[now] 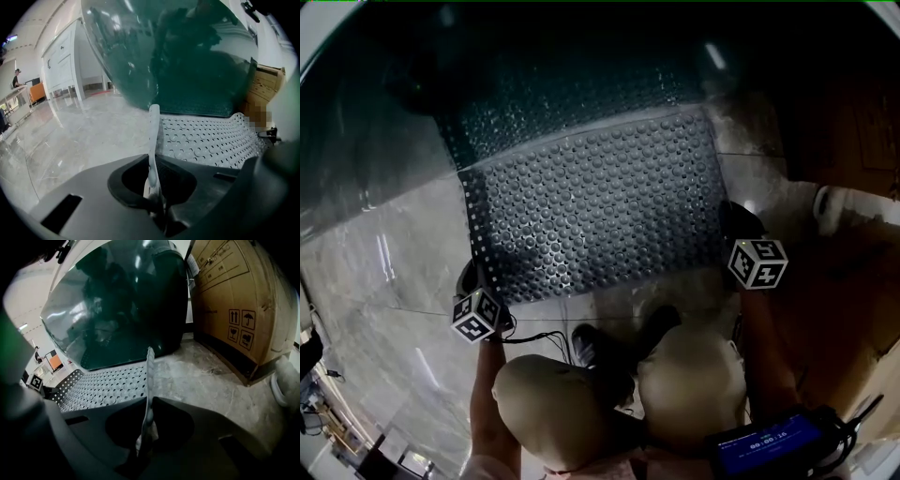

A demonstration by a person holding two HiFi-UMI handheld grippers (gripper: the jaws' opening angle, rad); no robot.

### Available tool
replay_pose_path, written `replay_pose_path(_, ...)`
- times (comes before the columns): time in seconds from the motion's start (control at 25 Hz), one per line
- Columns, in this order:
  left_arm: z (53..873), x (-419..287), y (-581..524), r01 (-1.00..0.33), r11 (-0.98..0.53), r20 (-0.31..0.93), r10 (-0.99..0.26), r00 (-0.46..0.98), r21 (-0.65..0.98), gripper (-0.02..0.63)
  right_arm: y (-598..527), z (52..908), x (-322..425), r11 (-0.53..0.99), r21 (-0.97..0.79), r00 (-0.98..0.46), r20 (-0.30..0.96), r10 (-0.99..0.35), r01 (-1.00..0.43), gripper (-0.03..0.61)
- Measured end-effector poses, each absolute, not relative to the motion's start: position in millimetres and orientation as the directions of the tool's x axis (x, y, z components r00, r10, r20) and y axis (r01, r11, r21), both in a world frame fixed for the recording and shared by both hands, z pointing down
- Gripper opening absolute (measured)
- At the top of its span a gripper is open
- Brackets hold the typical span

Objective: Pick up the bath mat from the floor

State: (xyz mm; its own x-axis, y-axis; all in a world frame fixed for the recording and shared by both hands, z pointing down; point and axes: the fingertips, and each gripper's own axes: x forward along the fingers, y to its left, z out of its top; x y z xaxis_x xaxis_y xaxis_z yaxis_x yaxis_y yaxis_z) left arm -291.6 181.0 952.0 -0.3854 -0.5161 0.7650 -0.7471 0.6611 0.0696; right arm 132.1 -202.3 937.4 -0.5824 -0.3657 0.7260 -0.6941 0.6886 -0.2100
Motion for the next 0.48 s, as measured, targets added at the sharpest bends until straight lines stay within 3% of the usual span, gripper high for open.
replay_pose_path(0.48, 906.8, -276.3, 167.6, -0.769, 0.631, 0.711, -0.587, -0.387, 0.103, 0.035, -184.1, 894.0, 117.2, 0.705, -0.203, -0.618, 0.676, -0.401, -0.68, 0.028)
